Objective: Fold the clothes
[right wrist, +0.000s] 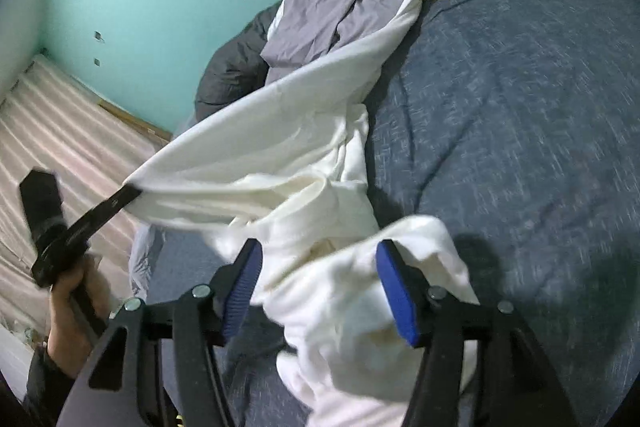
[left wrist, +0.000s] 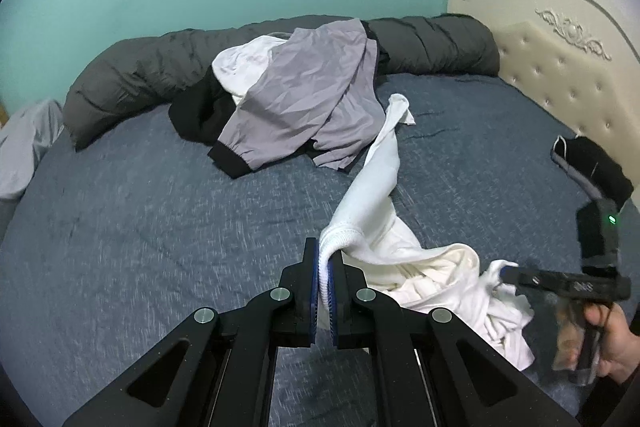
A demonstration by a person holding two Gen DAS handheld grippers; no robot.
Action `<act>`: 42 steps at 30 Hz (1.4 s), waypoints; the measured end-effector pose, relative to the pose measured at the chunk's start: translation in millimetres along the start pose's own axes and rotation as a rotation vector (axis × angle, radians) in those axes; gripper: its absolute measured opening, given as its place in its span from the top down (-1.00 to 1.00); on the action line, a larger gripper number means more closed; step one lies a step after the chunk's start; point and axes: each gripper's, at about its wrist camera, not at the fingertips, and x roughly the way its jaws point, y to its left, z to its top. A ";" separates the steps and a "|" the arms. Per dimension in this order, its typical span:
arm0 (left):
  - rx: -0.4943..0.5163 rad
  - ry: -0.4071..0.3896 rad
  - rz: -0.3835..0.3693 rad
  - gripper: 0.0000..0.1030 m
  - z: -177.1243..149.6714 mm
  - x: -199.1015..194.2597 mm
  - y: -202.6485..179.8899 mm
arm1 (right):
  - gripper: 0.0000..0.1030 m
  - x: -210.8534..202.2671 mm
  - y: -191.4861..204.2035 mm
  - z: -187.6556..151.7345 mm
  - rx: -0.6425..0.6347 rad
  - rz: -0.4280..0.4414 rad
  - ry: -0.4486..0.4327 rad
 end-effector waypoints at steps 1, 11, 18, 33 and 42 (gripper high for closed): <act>-0.008 -0.003 -0.003 0.93 -1.8 -1.8 1.8 | -0.17 4.6 1.7 3.4 0.009 -0.003 0.005; -0.056 -0.024 -0.022 0.93 -20.2 -28.3 11.1 | 0.40 37.2 26.4 3.8 0.014 0.024 0.093; -0.071 -0.061 -0.011 0.94 -28.6 -73.8 13.6 | 0.87 11.0 58.0 1.5 -0.092 0.040 0.065; -0.045 -0.262 -0.087 0.94 15.4 -239.3 -43.4 | 0.88 -151.9 175.2 54.1 -0.327 0.061 -0.129; -0.067 -0.192 -0.178 0.94 -5.1 -222.5 -84.2 | 0.87 -173.2 173.3 52.7 -0.393 -0.076 -0.069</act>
